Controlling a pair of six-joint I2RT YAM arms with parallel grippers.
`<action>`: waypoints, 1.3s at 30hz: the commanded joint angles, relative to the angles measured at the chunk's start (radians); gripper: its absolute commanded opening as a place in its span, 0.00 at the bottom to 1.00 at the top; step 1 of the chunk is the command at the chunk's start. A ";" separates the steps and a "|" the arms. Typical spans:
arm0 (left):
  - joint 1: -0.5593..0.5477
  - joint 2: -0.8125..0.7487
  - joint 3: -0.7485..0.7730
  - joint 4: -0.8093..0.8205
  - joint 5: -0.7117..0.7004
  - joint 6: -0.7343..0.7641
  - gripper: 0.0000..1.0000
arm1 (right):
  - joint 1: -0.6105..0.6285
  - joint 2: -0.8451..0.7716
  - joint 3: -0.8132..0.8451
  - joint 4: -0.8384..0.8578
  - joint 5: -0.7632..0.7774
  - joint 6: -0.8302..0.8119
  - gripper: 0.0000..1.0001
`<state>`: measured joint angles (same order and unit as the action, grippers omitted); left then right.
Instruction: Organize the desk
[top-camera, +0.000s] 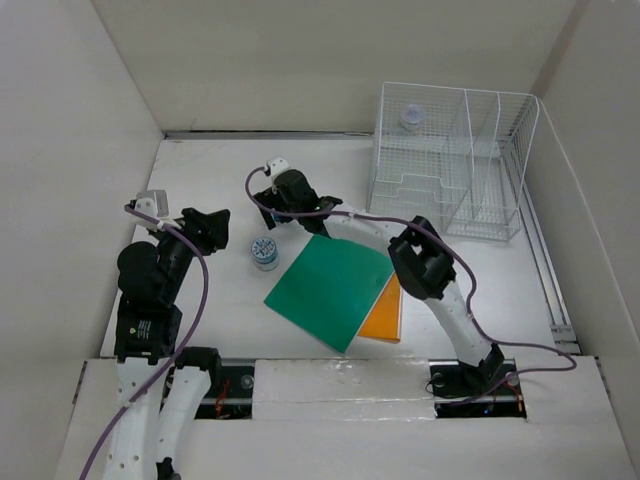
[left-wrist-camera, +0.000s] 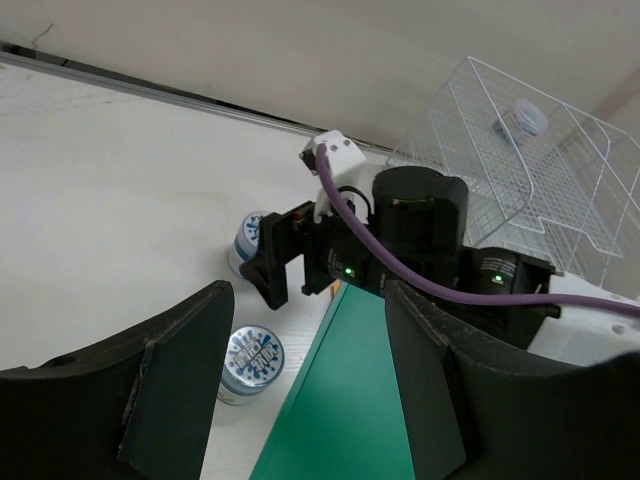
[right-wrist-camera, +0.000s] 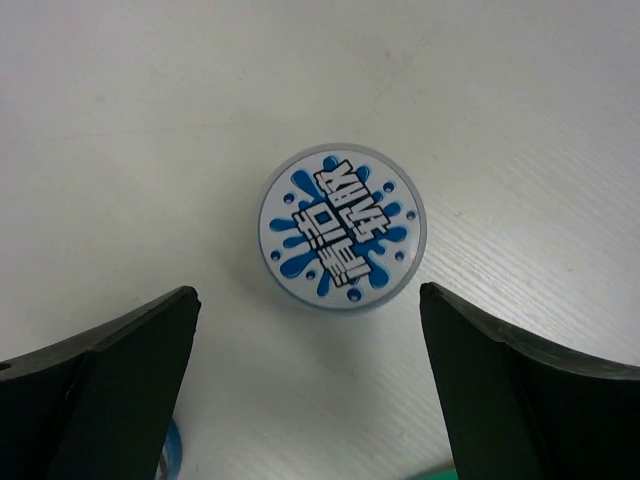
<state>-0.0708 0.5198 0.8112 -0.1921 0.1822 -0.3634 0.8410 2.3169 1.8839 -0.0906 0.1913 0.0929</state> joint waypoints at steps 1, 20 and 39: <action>-0.001 -0.007 0.008 0.025 0.002 0.003 0.58 | 0.004 0.071 0.150 -0.057 0.048 -0.039 0.96; -0.001 -0.003 0.005 0.031 0.013 0.004 0.58 | 0.023 0.096 0.213 0.014 0.117 0.074 0.57; -0.001 -0.006 0.000 0.037 0.030 0.006 0.58 | -0.364 -0.688 -0.031 -0.173 0.137 -0.019 0.55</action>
<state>-0.0708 0.5194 0.8112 -0.1917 0.1917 -0.3634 0.5453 1.6268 1.8439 -0.1902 0.2920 0.0868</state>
